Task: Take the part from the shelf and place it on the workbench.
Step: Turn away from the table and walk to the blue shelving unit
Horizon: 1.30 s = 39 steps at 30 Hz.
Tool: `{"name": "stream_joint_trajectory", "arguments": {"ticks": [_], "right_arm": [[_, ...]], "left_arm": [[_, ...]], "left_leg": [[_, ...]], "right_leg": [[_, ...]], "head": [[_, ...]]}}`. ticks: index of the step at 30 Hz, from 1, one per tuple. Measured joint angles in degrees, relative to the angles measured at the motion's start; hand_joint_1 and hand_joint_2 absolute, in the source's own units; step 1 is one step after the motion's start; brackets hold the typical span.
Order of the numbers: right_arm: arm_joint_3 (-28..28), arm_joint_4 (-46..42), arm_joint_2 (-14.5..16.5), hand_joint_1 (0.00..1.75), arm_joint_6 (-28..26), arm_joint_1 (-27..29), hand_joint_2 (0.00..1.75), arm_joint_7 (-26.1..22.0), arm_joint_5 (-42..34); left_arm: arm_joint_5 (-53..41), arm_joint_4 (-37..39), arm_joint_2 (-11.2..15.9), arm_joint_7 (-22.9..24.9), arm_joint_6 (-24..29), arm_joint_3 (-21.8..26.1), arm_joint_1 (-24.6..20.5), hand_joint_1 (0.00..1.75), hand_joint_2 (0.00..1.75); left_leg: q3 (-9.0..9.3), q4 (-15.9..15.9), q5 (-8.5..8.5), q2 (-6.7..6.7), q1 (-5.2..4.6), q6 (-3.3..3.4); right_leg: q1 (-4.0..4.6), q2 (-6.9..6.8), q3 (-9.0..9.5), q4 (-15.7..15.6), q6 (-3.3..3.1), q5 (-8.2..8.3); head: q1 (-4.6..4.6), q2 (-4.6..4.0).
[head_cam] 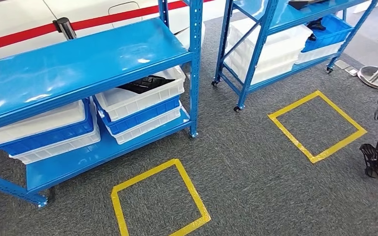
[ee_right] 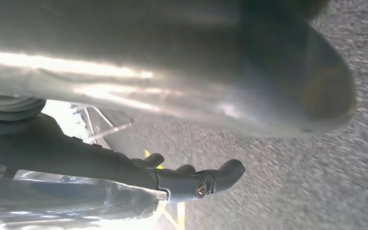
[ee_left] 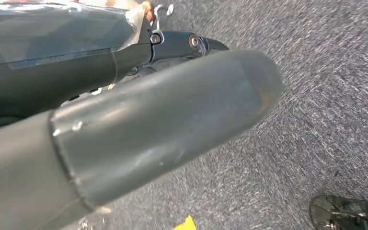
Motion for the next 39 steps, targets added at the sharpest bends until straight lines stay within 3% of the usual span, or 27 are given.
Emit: {"name": "stream_joint_trajectory", "arguments": {"ticks": [2,4,6,8,10,11,12,13,16,18,20,21,22,24,26,27,28,30,31,33,35,37,39], "right_arm": [[0.0,0.0,0.1,0.0,0.0,-0.1,0.0,0.0,0.1],[0.0,0.0,0.2,0.0,0.0,-0.2,0.0,0.0,0.1],[0.0,0.0,0.3,0.0,0.0,-0.2,0.0,-0.1,0.1],[0.0,0.0,0.3,0.0,0.0,-0.1,0.0,-0.1,0.2],[0.0,0.0,0.3,0.0,0.0,0.0,0.0,-0.2,0.3],[0.0,0.0,0.3,0.0,0.0,0.0,0.0,-0.2,0.3],[0.0,0.0,0.3,0.0,0.0,0.0,0.0,-0.3,0.4],[0.0,0.0,0.3,0.0,0.0,-0.1,0.0,-0.5,0.5],[0.0,0.0,0.4,0.0,0.0,-0.1,0.0,-1.0,0.8],[0.0,0.0,0.4,0.0,0.0,-0.2,0.0,-1.1,1.0],[0.0,0.0,0.5,0.0,0.0,-0.3,0.0,-1.3,1.1],[0.0,0.0,0.5,0.0,0.0,-0.4,0.0,-1.4,1.1],[0.1,0.0,0.4,0.0,0.0,-0.4,0.0,-1.4,1.2],[0.1,0.0,0.4,0.0,-0.1,-0.4,0.0,-1.5,1.4],[0.1,0.0,0.3,0.0,-0.1,-0.3,0.0,-1.5,1.4],[0.1,0.0,0.2,0.0,-0.1,-0.3,0.0,-1.5,1.4],[0.1,0.0,0.2,0.0,-0.1,-0.2,0.0,-1.5,1.4],[0.2,0.0,0.1,0.0,0.0,-0.2,0.0,-1.4,1.3],[0.3,0.0,0.1,0.0,0.0,-0.2,0.0,-1.3,1.1],[0.4,0.0,0.2,0.0,-0.3,-0.2,0.0,-1.0,0.2],[0.4,0.0,0.3,0.0,-0.8,-0.2,0.0,-0.9,-0.5],[0.4,0.0,0.3,0.0,-1.0,-0.2,0.0,-0.9,-0.7],[0.4,0.0,0.3,0.0,-1.0,-0.2,0.0,-0.9,-0.8]], "left_arm": [[0.0,0.0,0.0,0.0,0.0,0.0,0.0,0.0,0.0],[-0.1,0.0,0.1,0.1,0.0,0.0,0.0,0.0,0.0],[-0.1,0.0,0.1,0.1,0.0,0.0,0.2,0.0,0.0],[-0.1,0.0,0.2,0.1,0.0,0.0,0.1,0.0,0.0],[-0.1,0.0,0.2,0.2,0.1,0.0,0.0,0.0,0.0],[0.0,0.0,0.2,0.2,0.1,0.0,0.0,0.0,0.0],[0.0,0.0,0.2,0.3,0.2,0.0,0.1,0.0,0.0],[0.0,0.0,0.2,0.4,0.3,0.0,0.1,0.0,0.0],[0.2,0.0,0.2,0.4,0.7,0.0,0.0,0.0,0.0],[0.5,0.0,0.2,0.4,1.0,0.0,-0.1,0.0,0.0],[0.6,0.0,0.2,0.4,1.0,0.0,-0.1,0.0,0.0],[0.6,0.0,0.2,0.4,1.0,0.0,-0.1,0.0,0.0],[0.6,0.0,0.2,0.4,1.1,0.0,-0.1,0.0,0.0],[0.7,0.0,0.2,0.3,1.1,0.0,-0.1,0.0,0.0],[0.7,0.0,0.2,0.2,1.1,0.1,-0.1,0.0,0.0],[0.8,0.0,0.2,0.2,1.1,0.1,-0.1,0.0,0.0],[0.8,0.0,0.1,0.2,1.1,0.1,-0.1,0.0,0.0],[0.8,0.0,0.1,0.2,1.1,0.1,-0.1,0.0,0.0],[0.8,0.0,0.0,0.2,1.1,0.1,0.0,0.0,0.0],[0.9,0.0,0.0,0.2,1.2,0.1,0.0,0.0,0.0],[1.2,0.0,0.1,0.2,1.4,0.3,0.2,0.0,0.0],[1.3,0.0,0.1,0.2,1.4,0.7,0.3,0.0,0.0],[1.3,0.0,0.1,0.2,1.4,0.9,0.2,0.0,0.0]], "left_leg": [[-0.34,0.7,-0.59,-0.89,-0.02,-0.76],[-0.59,0.8,-0.74,-1.45,0.17,-1.23],[-1.01,1.8,-1.33,-0.29,0.35,-1.64],[-3.26,6.7,-4.19,2.32,0.38,-2.14],[-7.27,14.5,-7.83,3.75,0.46,-2.57],[-8.76,17.2,-8.54,3.95,0.49,-2.64],[-9.25,17.9,-8.13,4.06,0.49,-2.6],[-8.52,16.2,-6.63,4.21,0.47,-2.44],[-2.86,4.6,-1.4,6.55,-0.03,-1.26],[-1.48,1.6,-0.85,7.46,-0.52,-0.59],[-1.27,1.0,-0.59,6.38,-0.51,-0.03],[-0.91,0.4,-0.28,5.89,-0.38,0.22],[-0.56,-0.2,0.08,5.37,-0.2,0.48],[-0.18,-0.7,0.46,4.38,-0.02,0.71],[-0.22,-0.7,0.48,3.13,-0.01,0.78],[-0.2,-0.7,0.45,2.45,0.01,0.75],[-0.14,-0.6,0.39,1.71,0.06,0.67],[-0.08,-0.2,0.08,0.42,0.2,0.22],[-0.19,0.3,-0.3,-0.16,0.11,-0.15],[-0.56,1.2,-1.01,-0.8,-0.07,-0.78],[-0.76,1.5,-1.33,-0.97,0.1,-1.07],[-1.21,2.9,-2.28,0.34,0.38,-1.48],[-3.73,8.3,-5.23,2.66,0.49,-2.0]], "right_leg": [[-0.1,1.1,1.5,-3.5,-0.52,1.29],[0.0,0.87,1.6,-3.5,-1.51,1.34],[-0.15,0.21,1.78,-3.6,-2.15,1.49],[-0.16,-0.67,1.88,-3.7,-2.61,1.43],[0.06,-1.78,1.89,-3.6,-2.93,1.22],[0.16,-2.38,1.92,-3.6,-3.04,1.12],[0.23,-2.93,1.98,-3.6,-3.15,1.03],[0.29,-3.43,2.1,-3.6,-3.19,0.91],[0.65,-4.62,2.6,-3.7,-3.02,0.52],[0.82,-5.3,2.79,-3.7,-2.61,0.28],[0.86,-5.84,3.05,-4.0,-2.03,0.13],[0.87,-5.42,3.14,-3.9,-1.78,-0.09],[0.9,-4.51,2.78,-2.8,-1.66,-0.75],[0.74,-2.37,0.04,3.1,-1.89,-3.41],[0.6,-1.64,-4.05,10.6,-1.91,-5.96],[0.55,-1.55,-5.17,12.3,-1.57,-6.12],[0.46,-1.45,-5.26,11.8,-1.02,-5.35],[0.02,-0.89,-2.57,5.0,0.28,-1.85],[-0.15,-0.43,-1.16,1.2,0.54,-0.28],[-0.36,0.16,0.43,-2.7,0.01,1.2],[-0.37,0.12,0.65,-2.8,-0.97,1.36],[-0.4,-0.05,0.81,-2.8,-1.58,1.43],[-0.26,-0.43,0.95,-2.8,-2.19,1.33]], "head": [[0.07,0.0],[0.08,0.0],[-0.05,0.0],[-0.38,0.0],[-0.6,0.0],[-0.59,0.0],[-0.6,0.0],[-0.6,0.0],[-0.55,0.01],[-0.53,0.01],[-0.57,0.0],[-0.45,0.0],[-0.37,0.0],[-0.1,0.0],[-0.03,0.0],[-0.03,0.0],[0.0,0.0],[0.07,0.0],[0.2,0.0],[0.28,0.0],[0.16,0.0],[-0.01,0.0],[-0.29,0.0]]}}
